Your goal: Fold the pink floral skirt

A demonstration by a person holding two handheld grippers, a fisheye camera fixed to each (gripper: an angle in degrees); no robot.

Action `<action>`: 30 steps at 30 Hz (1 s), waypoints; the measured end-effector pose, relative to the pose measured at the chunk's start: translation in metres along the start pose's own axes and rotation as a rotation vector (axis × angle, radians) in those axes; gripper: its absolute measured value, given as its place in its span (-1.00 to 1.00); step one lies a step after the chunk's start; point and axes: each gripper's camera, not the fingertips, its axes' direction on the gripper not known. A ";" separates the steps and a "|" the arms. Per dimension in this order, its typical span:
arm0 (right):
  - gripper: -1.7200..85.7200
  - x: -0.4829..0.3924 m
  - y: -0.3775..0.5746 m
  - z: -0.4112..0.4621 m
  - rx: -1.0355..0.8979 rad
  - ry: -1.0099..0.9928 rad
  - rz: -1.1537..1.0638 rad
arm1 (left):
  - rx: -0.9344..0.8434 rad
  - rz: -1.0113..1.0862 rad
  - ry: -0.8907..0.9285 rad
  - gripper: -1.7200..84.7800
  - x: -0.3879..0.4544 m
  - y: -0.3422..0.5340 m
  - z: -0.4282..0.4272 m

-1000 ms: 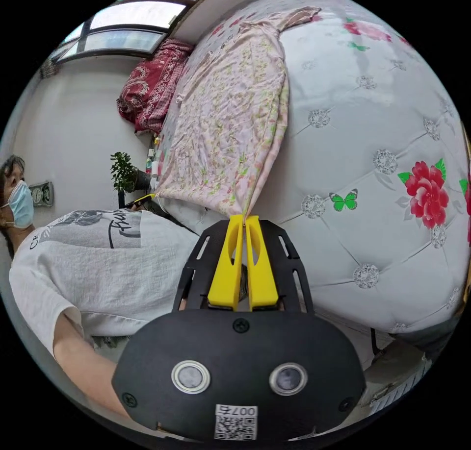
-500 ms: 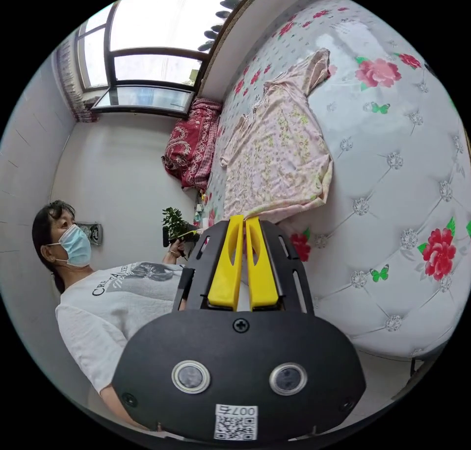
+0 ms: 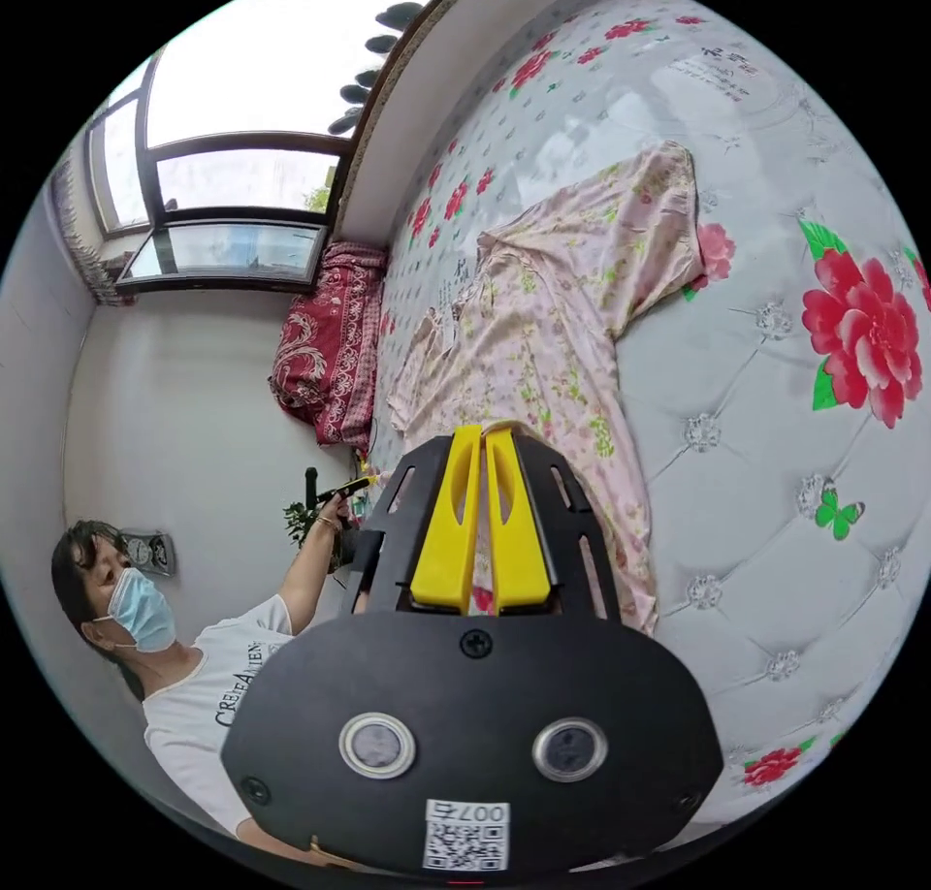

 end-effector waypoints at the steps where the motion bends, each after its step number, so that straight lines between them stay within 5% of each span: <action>1: -0.96 0.010 -0.017 0.016 -0.025 0.018 0.017 | -0.020 -0.006 -0.006 -0.98 -0.001 -0.015 0.013; 6: -0.94 0.036 -0.054 0.063 -0.059 0.100 0.028 | -0.040 -0.007 -0.047 -0.95 0.001 -0.040 0.047; 12: -0.80 0.020 -0.044 0.070 0.002 0.126 -0.145 | 0.005 -0.082 -0.043 -0.68 -0.017 -0.024 0.044; 17: -0.76 -0.027 0.016 0.050 0.005 0.319 -0.358 | 0.164 -0.139 -0.005 -0.70 -0.020 0.053 0.002; 22: -0.75 -0.040 0.129 0.066 -0.061 0.572 -0.509 | 0.140 -0.058 -0.011 -0.70 0.034 0.154 0.034; 30: -0.75 -0.019 0.179 0.094 -0.071 0.601 -0.497 | 0.101 -0.011 -0.040 -0.69 0.087 0.163 0.083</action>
